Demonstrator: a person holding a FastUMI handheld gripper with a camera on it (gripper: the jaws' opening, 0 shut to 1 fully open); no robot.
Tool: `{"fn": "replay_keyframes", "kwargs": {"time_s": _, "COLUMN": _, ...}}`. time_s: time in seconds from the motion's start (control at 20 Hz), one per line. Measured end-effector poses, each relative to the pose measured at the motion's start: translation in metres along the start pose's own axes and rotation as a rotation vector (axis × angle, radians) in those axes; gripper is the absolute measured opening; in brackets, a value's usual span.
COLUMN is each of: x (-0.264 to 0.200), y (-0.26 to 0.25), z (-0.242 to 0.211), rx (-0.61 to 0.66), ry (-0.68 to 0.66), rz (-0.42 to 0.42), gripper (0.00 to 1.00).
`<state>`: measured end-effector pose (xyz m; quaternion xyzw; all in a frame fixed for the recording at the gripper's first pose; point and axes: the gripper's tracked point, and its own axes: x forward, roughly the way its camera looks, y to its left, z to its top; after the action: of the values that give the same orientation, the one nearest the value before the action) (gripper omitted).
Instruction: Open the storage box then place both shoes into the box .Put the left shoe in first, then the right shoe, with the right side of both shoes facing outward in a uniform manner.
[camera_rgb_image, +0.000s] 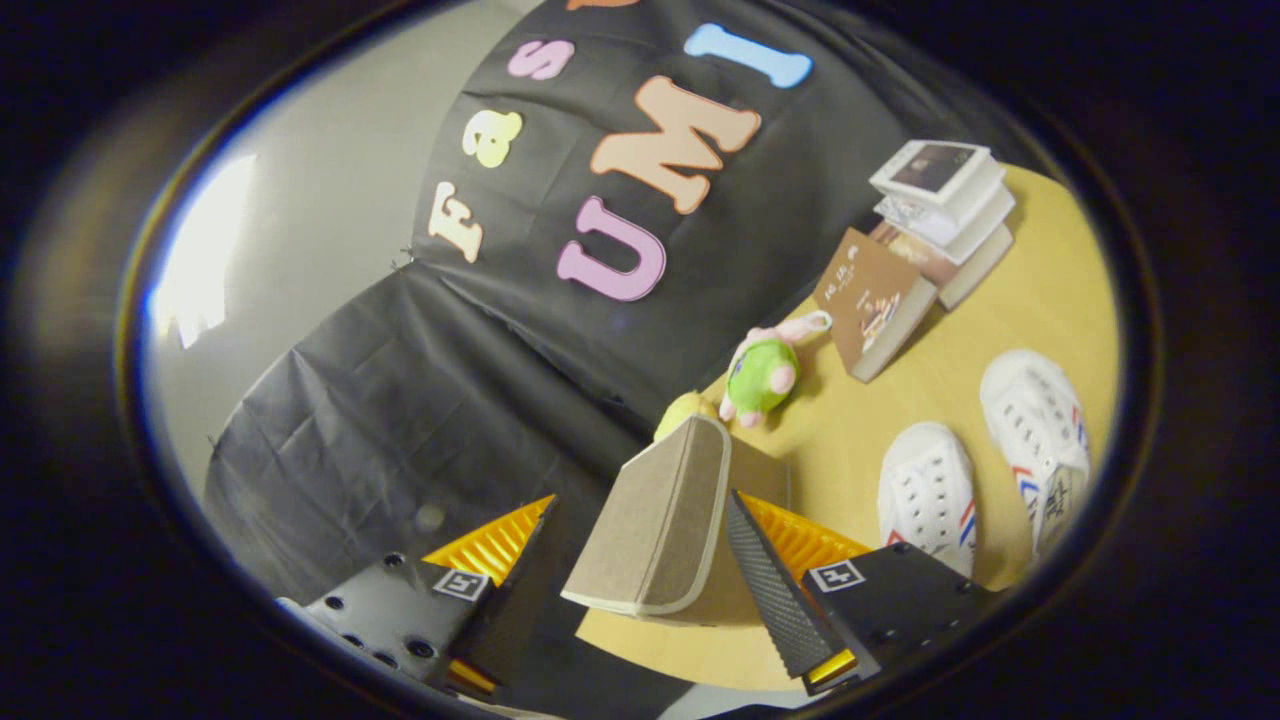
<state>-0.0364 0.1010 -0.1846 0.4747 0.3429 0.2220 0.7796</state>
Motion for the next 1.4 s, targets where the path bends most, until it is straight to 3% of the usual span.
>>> {"fn": "replay_keyframes", "kwargs": {"time_s": 0.35, "x": 0.022, "y": -0.01, "z": -0.051, "rx": 0.248, "ry": 0.147, "rz": 0.082, "gripper": 0.99}}
{"fn": "replay_keyframes", "kwargs": {"time_s": 0.7, "x": 0.05, "y": -0.037, "z": -0.073, "rx": 0.476, "ry": 0.187, "rz": 0.082, "gripper": 0.99}}
{"fn": "replay_keyframes", "kwargs": {"time_s": 1.4, "x": 0.077, "y": -0.046, "z": -0.103, "rx": 0.609, "ry": 0.263, "rz": 0.08, "gripper": 0.97}}
